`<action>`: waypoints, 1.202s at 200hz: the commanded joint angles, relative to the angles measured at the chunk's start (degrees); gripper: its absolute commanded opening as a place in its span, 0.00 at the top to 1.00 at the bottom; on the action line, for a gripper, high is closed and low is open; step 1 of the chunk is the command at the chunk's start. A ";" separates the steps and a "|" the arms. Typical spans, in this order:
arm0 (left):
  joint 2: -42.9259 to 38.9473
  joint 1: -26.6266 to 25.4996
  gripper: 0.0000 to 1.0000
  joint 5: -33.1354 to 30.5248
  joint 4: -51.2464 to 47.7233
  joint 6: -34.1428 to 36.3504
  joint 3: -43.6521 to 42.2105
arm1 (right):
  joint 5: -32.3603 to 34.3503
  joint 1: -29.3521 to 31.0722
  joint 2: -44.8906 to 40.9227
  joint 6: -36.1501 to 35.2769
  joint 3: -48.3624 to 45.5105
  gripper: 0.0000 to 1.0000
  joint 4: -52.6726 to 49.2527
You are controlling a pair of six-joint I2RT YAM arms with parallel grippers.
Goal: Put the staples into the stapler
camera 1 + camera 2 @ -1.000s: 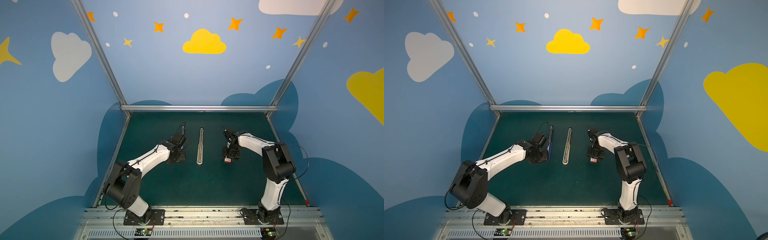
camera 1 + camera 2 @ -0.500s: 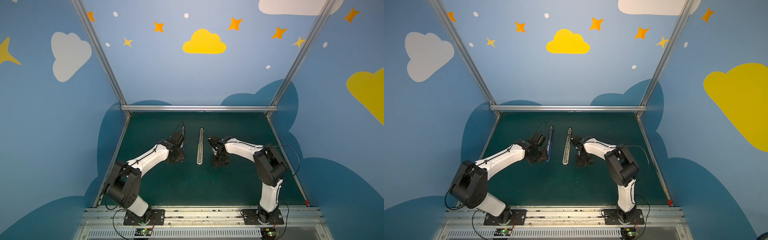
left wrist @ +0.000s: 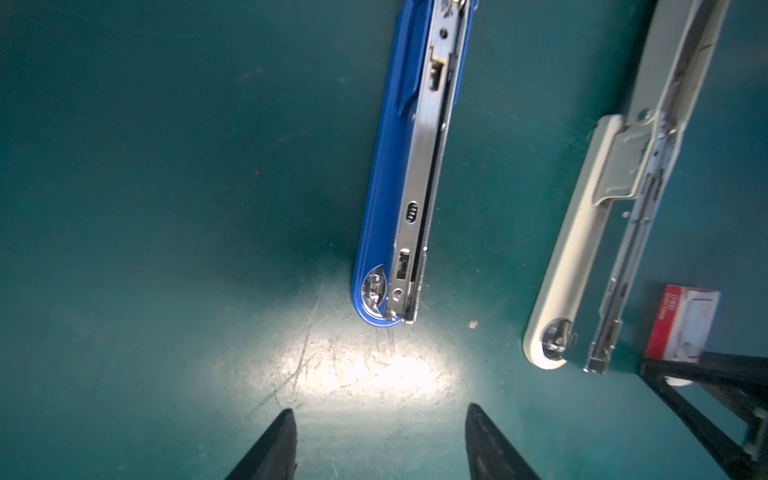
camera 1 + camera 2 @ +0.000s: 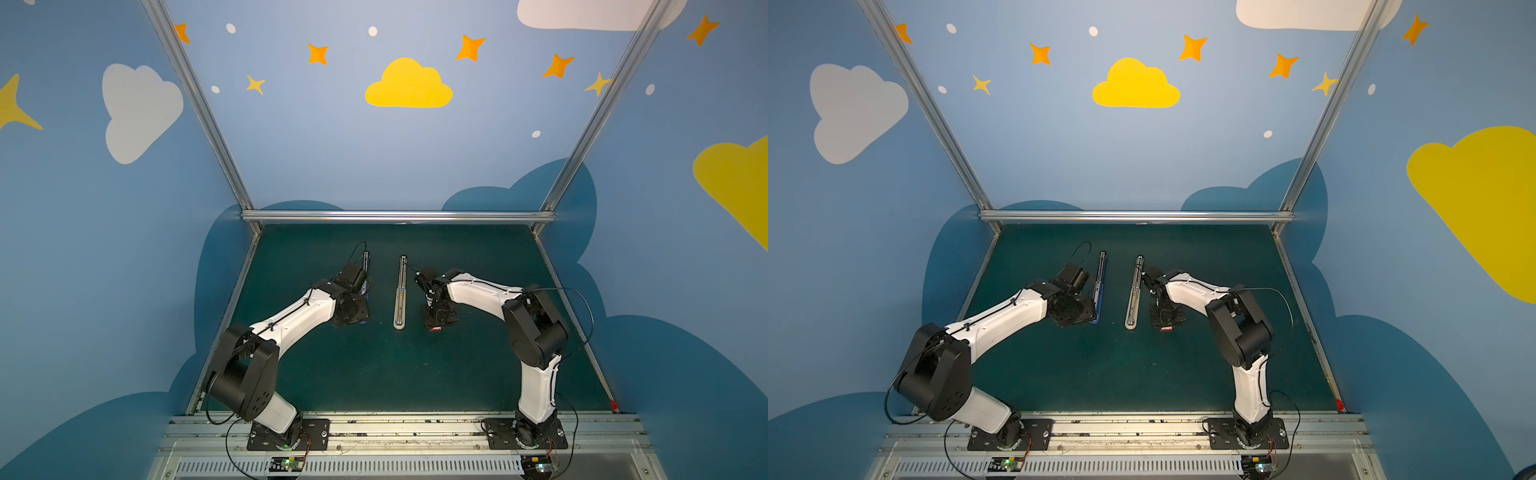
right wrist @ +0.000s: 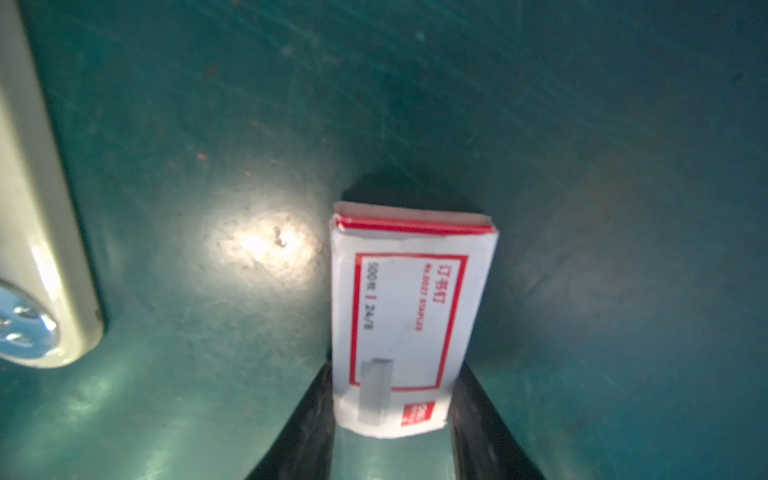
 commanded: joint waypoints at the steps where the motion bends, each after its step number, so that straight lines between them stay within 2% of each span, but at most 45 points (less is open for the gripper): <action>1: -1.69 1.02 0.36 2.29 0.13 1.72 -0.55 | -3.97 2.20 -2.14 -5.59 -1.85 0.60 1.12; 25: -2.42 2.39 0.36 2.49 -0.94 3.10 -0.41 | -7.41 5.93 -5.34 -12.09 -3.67 0.60 2.65; 58: -4.39 4.95 0.36 3.39 -1.32 3.78 -1.83 | -9.41 10.23 -6.80 -17.33 -3.56 0.59 2.50; 94: -6.81 6.22 0.35 4.90 -0.91 5.23 -3.12 | -7.88 14.28 -7.11 -21.37 -3.66 0.55 2.35; 135: -6.28 6.24 0.35 7.30 -0.09 6.03 -2.36 | -2.12 15.16 -5.69 -20.66 -3.88 0.40 1.95; 206: -6.03 6.10 0.35 8.85 1.12 5.50 -2.68 | -4.22 17.63 -5.82 -18.34 -5.28 0.36 3.60; 240: -6.22 5.73 0.35 12.09 1.70 5.57 -2.77 | 0.54 17.82 -4.43 -15.91 -4.89 0.37 3.22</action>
